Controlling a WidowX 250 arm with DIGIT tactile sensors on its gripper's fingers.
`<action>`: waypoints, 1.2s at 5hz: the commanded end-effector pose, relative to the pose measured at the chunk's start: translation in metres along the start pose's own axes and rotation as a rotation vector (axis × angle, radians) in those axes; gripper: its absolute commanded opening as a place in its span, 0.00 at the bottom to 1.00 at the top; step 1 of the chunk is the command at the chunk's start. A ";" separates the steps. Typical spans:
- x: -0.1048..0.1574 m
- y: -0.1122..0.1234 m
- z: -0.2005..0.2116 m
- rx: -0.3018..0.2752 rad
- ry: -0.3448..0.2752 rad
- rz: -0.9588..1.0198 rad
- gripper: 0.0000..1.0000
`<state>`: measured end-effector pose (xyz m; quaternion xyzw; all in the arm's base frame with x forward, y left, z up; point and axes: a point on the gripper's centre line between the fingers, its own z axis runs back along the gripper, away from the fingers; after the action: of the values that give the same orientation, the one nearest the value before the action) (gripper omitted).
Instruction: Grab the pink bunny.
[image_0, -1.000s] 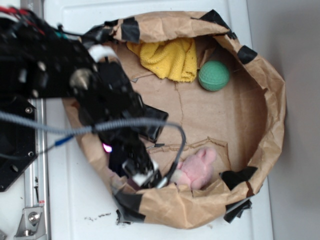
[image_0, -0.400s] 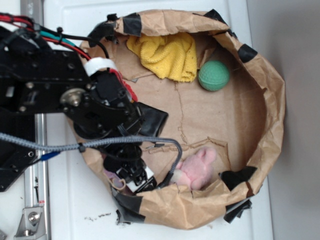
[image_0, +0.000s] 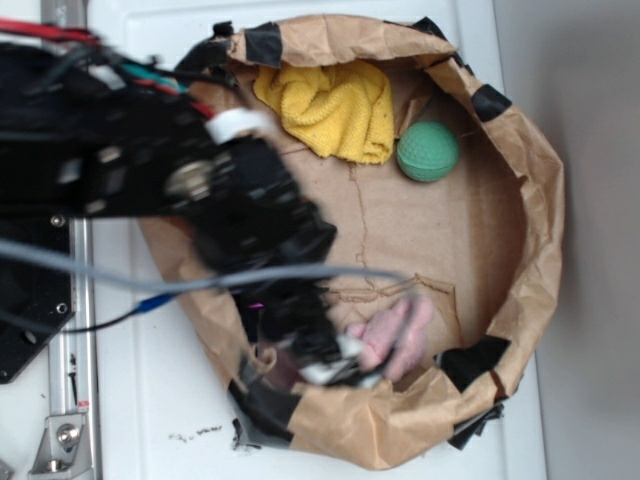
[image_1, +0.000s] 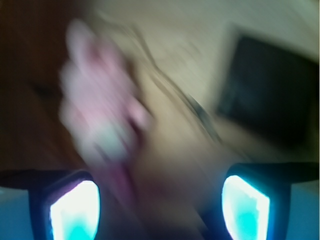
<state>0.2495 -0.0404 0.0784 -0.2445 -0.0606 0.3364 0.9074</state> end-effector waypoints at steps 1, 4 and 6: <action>0.041 -0.027 -0.023 -0.061 -0.051 0.030 1.00; -0.038 -0.035 -0.083 0.093 0.253 -0.178 0.00; -0.024 -0.029 -0.047 0.097 0.187 -0.229 0.00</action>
<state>0.2635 -0.1006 0.0446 -0.2124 0.0350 0.2153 0.9525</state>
